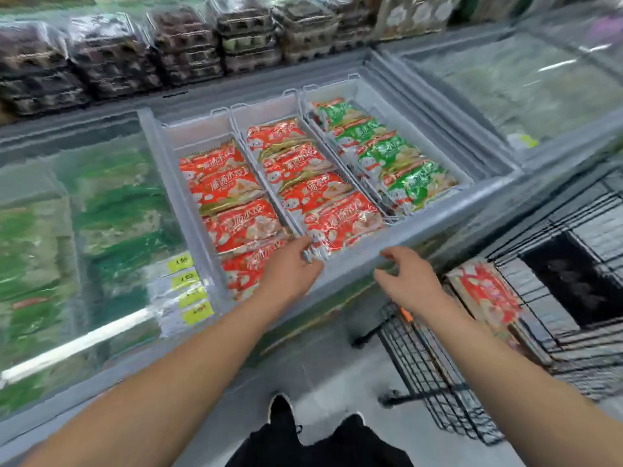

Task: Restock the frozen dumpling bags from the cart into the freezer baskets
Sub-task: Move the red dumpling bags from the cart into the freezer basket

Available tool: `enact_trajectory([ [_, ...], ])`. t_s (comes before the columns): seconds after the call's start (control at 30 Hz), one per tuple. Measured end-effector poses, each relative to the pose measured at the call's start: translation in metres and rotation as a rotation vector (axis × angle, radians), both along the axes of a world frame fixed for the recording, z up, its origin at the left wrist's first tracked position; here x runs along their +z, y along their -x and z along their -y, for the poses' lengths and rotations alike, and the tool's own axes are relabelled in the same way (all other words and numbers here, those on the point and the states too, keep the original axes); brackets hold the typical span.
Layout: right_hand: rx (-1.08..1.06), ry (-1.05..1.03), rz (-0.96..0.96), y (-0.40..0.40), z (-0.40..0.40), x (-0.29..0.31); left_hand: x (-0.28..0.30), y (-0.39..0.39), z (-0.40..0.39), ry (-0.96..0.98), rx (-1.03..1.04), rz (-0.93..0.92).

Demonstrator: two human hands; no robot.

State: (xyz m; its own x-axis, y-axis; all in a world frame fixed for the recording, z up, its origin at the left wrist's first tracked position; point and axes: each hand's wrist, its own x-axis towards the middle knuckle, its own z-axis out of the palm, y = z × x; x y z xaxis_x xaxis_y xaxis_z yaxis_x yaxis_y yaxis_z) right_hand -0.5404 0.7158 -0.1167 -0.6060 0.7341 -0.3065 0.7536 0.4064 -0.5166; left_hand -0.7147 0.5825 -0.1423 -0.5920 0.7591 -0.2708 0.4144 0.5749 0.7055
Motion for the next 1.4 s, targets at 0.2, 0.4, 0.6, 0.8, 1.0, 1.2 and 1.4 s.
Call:
enact_trajectory([
  [0.2,-0.2,-0.015,0.06,-0.13,0.027,-0.005,0.001,-0.105,-0.008,0.023,-0.218,-0.029],
  [0.4,-0.324,-0.019,0.038,-0.268,0.044,-0.016,0.0,-0.227,-0.014,-0.016,-0.351,-0.094],
  [0.6,-0.366,-0.042,0.007,-0.395,0.051,-0.023,0.0,-0.343,-0.015,-0.011,-0.373,-0.154],
  [0.8,-0.423,-0.033,-0.001,-0.489,0.038,-0.024,0.009,-0.429,-0.033,-0.025,-0.408,-0.158],
  [1.0,-0.425,-0.006,-0.025,-0.526,-0.005,-0.022,0.002,-0.468,-0.075,0.017,-0.406,-0.148],
  [1.2,-0.387,0.004,0.009,-0.534,-0.081,-0.033,-0.026,-0.488,-0.143,0.061,-0.378,-0.066],
  [1.4,-0.314,0.088,0.072,-0.522,-0.176,-0.057,-0.054,-0.491,-0.232,0.154,-0.31,0.034],
])
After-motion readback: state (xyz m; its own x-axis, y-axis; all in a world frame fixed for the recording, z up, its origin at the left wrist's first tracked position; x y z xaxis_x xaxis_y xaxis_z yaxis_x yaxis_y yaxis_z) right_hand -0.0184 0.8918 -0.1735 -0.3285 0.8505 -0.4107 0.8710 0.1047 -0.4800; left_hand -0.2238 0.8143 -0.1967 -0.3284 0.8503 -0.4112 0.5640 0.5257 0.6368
